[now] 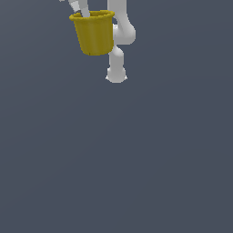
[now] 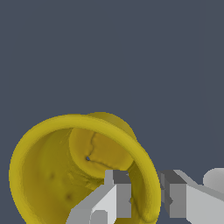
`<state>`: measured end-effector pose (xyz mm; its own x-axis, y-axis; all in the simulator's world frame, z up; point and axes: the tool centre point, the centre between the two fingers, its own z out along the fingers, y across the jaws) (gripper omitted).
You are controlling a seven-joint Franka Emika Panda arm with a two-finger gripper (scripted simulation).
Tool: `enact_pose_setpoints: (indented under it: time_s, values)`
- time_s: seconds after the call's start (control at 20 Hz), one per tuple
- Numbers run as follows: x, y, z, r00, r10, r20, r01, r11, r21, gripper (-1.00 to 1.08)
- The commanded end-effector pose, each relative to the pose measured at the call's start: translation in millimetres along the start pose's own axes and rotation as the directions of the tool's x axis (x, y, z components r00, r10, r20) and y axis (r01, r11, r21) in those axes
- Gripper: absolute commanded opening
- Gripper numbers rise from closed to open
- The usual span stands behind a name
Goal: Pick up the object and move it to a goal position.
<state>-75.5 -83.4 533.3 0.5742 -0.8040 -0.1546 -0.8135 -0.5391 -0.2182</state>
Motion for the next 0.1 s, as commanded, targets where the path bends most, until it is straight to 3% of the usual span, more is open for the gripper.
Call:
enact_pose_setpoints:
  time_s: [0.0, 0.05]
  values:
    - [0.0, -1.0, -3.1, 1.0, -0.001, -0.002, 0.001, 1.0, 0.002, -1.0]
    - [0.0, -1.0, -3.2, 1.0, -0.001, -0.002, 0.001, 1.0, 0.002, -1.0]
